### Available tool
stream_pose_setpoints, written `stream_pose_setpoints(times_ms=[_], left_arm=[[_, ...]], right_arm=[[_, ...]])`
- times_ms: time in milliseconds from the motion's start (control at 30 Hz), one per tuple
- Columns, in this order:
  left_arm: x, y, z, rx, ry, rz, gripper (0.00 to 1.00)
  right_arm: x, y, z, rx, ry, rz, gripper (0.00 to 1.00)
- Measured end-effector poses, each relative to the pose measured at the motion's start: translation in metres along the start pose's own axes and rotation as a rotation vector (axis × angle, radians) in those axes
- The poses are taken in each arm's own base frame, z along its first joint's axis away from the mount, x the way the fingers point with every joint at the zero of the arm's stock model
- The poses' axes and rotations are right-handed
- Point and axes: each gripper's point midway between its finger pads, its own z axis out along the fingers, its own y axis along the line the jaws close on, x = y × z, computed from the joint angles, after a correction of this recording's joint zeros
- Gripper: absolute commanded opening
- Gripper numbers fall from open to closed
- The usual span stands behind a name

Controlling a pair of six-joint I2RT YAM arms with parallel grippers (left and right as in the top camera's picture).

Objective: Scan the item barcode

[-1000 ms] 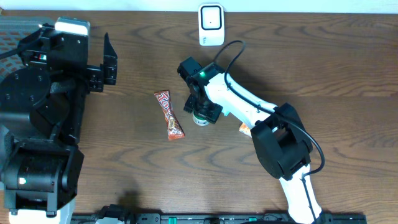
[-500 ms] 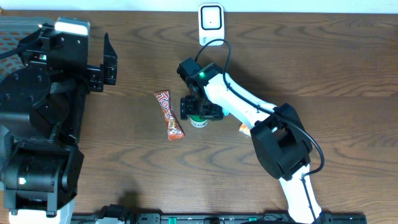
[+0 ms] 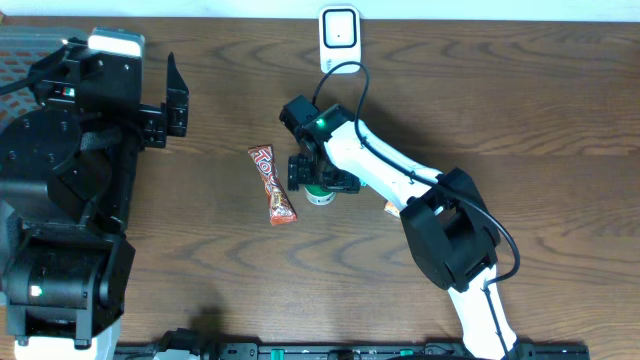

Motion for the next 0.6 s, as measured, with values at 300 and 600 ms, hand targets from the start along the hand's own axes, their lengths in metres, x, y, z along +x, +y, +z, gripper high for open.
stream_pose_setpoints(times_ms=[300, 600], left_arm=[[-0.0001, 0.0, 0.0, 0.0, 0.0, 0.0, 0.98], [-0.0001, 0.0, 0.0, 0.0, 0.0, 0.0, 0.98]], right_arm=[[0.0024, -0.0063, 0.0087, 0.015, -0.005, 0.066, 0.88], [0.006, -0.0012, 0.0082, -0.012, 0.011, 0.087, 0.56]])
